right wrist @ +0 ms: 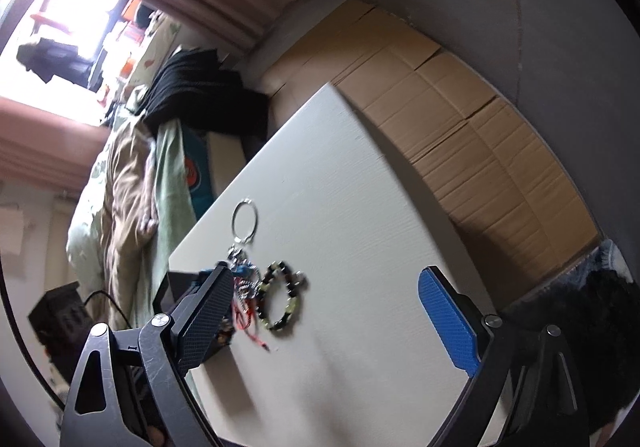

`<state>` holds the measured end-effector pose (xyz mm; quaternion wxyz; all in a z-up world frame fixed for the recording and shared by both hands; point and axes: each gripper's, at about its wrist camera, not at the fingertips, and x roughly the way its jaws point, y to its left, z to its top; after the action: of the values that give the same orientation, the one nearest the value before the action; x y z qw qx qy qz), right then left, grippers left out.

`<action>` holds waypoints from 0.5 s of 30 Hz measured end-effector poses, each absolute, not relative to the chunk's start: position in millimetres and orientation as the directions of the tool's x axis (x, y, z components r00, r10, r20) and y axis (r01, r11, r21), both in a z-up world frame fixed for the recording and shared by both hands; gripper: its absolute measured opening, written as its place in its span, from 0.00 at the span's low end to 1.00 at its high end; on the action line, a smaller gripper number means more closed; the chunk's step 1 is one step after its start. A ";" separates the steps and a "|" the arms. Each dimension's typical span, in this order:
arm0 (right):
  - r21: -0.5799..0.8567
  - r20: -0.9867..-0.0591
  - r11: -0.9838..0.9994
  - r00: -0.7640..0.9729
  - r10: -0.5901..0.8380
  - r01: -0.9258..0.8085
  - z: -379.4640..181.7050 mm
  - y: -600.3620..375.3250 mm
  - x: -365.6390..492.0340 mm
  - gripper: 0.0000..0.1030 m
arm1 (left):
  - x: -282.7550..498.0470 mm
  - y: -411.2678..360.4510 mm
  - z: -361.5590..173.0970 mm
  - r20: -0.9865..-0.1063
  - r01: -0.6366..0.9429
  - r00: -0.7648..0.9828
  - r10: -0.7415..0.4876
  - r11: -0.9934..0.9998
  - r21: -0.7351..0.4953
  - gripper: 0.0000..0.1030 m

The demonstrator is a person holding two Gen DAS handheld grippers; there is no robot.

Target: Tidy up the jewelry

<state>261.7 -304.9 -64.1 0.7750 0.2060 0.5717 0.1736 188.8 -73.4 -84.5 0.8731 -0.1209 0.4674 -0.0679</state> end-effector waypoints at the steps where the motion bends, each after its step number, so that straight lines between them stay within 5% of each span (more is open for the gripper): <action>1: 0.513 -0.817 0.857 0.280 0.504 -0.047 -64.8 -300.1 260.5 0.85 | 182.8 -67.0 -82.3 -0.788 -0.001 0.567 -0.241 0.956 -0.293 0.10; 8: 0.455 -0.855 0.885 0.231 0.464 -0.098 -79.3 -262.0 252.6 0.57 | 165.1 -26.5 -78.5 -0.737 -0.075 0.623 -0.263 0.917 -0.391 0.10; 15: 0.357 -0.892 0.919 0.230 0.389 -0.168 -85.9 -220.7 244.7 0.48 | 157.2 -3.3 -66.8 -0.710 -0.089 0.651 -0.268 0.902 -0.422 0.10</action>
<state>244.7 -220.7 -85.8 0.7788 0.0930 0.5941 0.1786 157.2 -3.3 -66.8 0.8826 -0.2154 0.4147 -0.0507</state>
